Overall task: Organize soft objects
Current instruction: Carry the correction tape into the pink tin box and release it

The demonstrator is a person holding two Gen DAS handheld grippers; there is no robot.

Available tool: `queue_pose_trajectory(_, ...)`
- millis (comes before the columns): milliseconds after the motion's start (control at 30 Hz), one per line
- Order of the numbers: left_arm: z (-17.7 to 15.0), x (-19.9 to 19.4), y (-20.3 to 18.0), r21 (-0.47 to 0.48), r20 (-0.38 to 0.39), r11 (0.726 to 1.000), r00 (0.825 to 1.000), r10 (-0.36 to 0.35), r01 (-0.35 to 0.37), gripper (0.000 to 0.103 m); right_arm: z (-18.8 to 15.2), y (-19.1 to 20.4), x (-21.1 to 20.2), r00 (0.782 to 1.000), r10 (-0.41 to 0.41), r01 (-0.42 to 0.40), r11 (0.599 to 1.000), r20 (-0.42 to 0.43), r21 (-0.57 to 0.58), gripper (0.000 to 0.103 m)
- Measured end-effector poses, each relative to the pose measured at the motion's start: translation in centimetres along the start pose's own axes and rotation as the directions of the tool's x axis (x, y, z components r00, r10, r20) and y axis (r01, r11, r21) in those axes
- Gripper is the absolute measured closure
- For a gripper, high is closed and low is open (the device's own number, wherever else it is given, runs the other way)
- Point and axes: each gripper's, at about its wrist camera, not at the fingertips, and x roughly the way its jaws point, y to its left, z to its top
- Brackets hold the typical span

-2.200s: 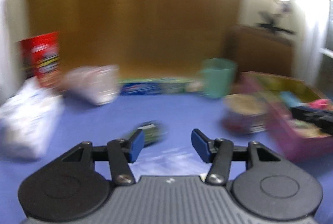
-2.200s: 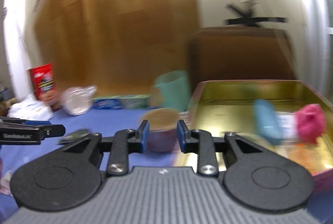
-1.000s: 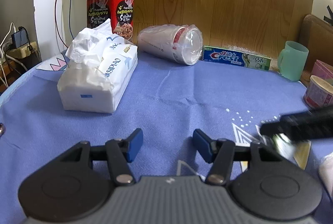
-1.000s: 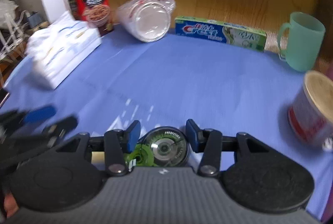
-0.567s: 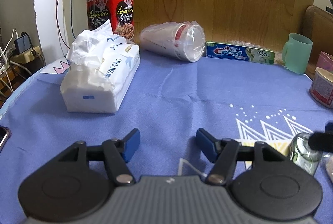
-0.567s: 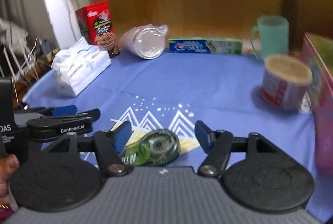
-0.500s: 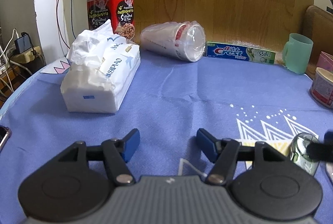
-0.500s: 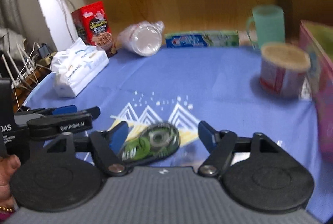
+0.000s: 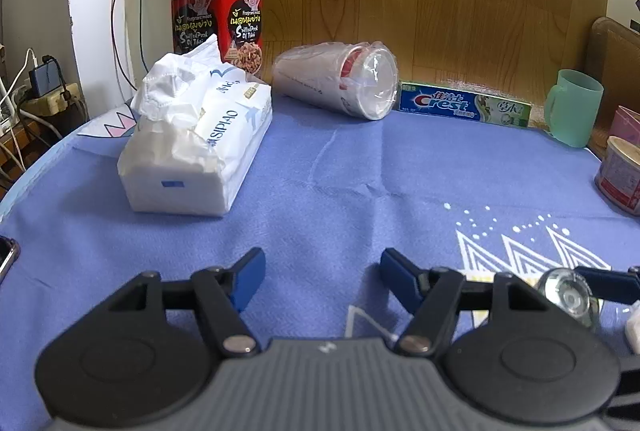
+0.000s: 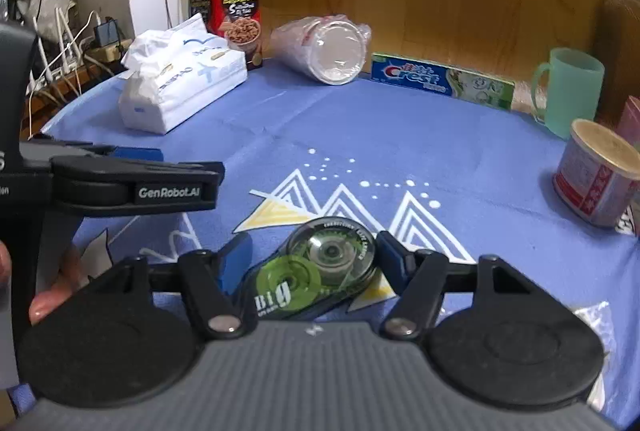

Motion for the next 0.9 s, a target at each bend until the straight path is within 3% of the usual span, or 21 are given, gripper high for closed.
queue_pose_trajectory(300,0.1,0.0,-0.4,0.014,-0.006,1.0,1.0,0.025,-0.025,0.032,-1.2,-0.1,-1.6,1.0,0.006,-0.006,1.0,0.011,0.017,0.033)
queue_pose_trajectory(367,0.1,0.1,-0.4,0.017,-0.008,0.999,0.999,0.035,-0.035,0.03,-1.6,0.6,-1.8,1.0,-0.013,0.014,0.999,0.021,-0.033,0.043)
queue_pose_trajectory(400,0.1,0.1,-0.4,0.018,-0.008,0.999,0.999,0.04,-0.04,0.029,-1.7,0.8,-2.0,1.0,-0.013,0.015,0.999,0.027,-0.05,0.056)
queue_pose_trajectory(433,0.1,0.2,-0.4,0.019,-0.009,0.999,0.999,0.044,-0.044,0.028,-1.7,0.9,-2.2,1.0,-0.005,0.007,0.998,0.029,-0.056,0.062)
queue_pose_trajectory(700,0.1,0.2,-0.7,0.029,-0.01,0.997,0.997,0.074,-0.074,0.023,-3.1,1.3,-3.9,0.998,0.041,-0.039,0.997,0.037,-0.062,0.062)
queue_pose_trajectory(900,0.0,0.0,-1.7,0.08,0.005,0.989,0.992,0.126,-0.126,0.019,-4.0,0.6,-5.4,0.996,0.083,-0.084,0.996,0.038,0.023,0.062)
